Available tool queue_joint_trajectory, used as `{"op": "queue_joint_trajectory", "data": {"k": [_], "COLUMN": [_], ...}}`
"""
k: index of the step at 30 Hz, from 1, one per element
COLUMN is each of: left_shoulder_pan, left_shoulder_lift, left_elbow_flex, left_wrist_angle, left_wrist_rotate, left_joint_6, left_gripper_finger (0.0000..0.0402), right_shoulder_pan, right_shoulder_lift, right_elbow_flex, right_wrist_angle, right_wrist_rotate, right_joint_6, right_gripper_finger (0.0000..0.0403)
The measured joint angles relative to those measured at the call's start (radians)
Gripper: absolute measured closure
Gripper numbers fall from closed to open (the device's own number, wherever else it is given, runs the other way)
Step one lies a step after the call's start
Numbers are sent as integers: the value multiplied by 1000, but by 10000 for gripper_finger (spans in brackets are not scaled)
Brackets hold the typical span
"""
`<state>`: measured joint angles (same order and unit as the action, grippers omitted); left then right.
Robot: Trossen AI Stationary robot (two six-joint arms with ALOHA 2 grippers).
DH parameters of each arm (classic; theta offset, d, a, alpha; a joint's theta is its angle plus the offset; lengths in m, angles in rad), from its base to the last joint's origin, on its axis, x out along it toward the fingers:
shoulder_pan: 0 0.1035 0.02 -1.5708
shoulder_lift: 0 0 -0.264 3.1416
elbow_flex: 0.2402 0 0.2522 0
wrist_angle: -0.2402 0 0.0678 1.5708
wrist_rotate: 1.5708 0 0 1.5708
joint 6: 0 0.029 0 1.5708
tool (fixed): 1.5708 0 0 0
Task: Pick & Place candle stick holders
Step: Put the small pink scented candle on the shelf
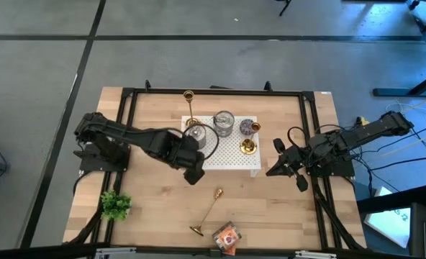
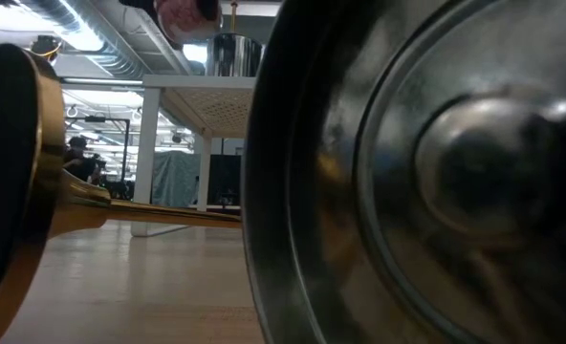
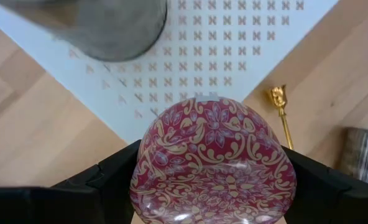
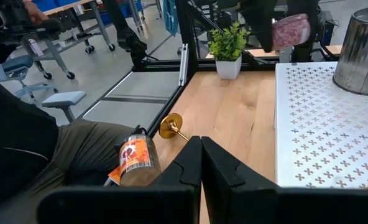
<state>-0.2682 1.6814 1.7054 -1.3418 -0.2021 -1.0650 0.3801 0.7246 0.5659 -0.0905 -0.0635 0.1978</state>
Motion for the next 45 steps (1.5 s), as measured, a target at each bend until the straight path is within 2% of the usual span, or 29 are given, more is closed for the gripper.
{"op": "queue_joint_trajectory", "data": {"k": [7, 14, 45], "left_shoulder_pan": [48, 68, 61], "left_shoulder_lift": [28, 39, 72], "left_elbow_flex": [0, 0, -1], "left_wrist_angle": [6, 8, -28], "left_wrist_rotate": [45, 44, 45], "left_joint_6": [56, 76, 64], "left_gripper_finger": [109, 109, 109], "right_shoulder_pan": [0, 0, 0], "right_shoulder_lift": [0, 0, 0], "right_elbow_flex": [0, 0, 0], "right_wrist_angle": [-27, -34, -34], "right_wrist_rotate": [0, 0, 0], "right_joint_6": [-1, -3, -3], "right_gripper_finger": [398, 398, 398]}}
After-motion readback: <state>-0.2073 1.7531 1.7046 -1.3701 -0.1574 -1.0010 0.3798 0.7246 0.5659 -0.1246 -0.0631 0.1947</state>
